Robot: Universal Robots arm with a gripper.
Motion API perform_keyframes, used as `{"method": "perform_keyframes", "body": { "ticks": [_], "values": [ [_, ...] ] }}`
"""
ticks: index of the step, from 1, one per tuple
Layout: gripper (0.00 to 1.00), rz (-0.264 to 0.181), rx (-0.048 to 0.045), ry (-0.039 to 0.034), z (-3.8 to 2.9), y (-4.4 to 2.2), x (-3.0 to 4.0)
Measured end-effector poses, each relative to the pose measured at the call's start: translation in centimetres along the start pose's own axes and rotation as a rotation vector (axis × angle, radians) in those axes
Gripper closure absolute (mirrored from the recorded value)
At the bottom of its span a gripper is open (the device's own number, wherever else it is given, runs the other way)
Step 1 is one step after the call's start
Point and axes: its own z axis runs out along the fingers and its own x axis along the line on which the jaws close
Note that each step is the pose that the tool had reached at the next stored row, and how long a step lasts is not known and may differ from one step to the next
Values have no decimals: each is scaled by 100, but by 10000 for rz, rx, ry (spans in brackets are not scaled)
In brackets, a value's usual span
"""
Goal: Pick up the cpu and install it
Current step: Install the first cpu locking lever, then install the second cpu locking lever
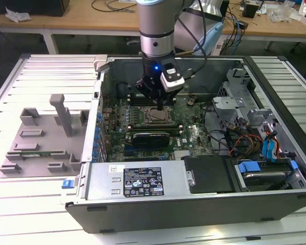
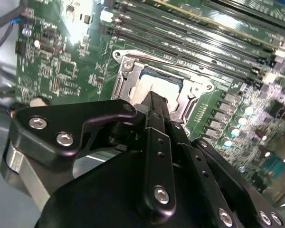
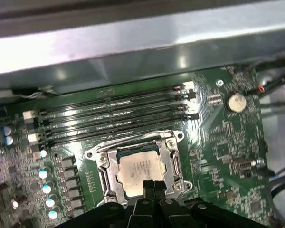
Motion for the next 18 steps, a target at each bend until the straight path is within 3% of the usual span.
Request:
{"method": "perform_keyframes", "body": {
  "ticks": [1,2,18],
  "values": [
    [89,-370,-8,-27,1,0,1],
    [89,-443,-16,-31,-32,-2,-3],
    [89,-444,-16,-31,-84,-6,-10]
  ]
}}
